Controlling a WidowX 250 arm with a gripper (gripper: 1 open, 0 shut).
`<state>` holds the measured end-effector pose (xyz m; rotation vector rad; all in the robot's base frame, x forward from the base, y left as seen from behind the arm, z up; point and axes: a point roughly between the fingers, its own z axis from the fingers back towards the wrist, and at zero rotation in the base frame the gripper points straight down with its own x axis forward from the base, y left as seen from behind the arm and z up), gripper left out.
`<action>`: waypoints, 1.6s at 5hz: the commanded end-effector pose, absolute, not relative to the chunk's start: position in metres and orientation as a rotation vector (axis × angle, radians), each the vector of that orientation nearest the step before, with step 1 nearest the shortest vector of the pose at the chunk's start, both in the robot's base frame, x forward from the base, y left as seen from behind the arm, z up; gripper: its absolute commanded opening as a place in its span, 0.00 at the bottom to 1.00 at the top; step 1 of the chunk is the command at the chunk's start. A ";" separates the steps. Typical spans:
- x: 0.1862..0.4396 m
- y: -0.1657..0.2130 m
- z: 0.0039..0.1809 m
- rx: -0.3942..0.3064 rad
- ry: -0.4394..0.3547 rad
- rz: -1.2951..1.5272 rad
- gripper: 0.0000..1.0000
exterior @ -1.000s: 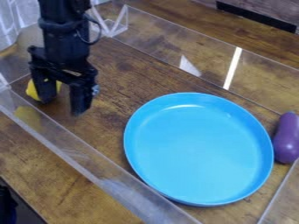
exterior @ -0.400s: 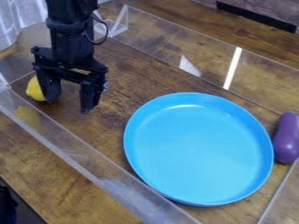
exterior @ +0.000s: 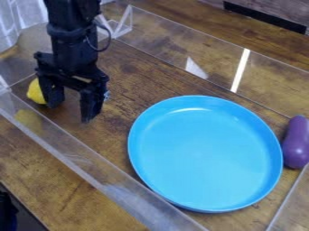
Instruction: Put the lemon on the blue tray
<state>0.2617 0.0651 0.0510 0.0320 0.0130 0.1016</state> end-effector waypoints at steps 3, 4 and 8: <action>0.263 0.120 0.077 0.065 -0.054 -0.003 1.00; 0.264 0.149 0.073 0.069 -0.061 -0.091 1.00; 0.270 0.177 0.037 0.095 -0.085 -0.123 1.00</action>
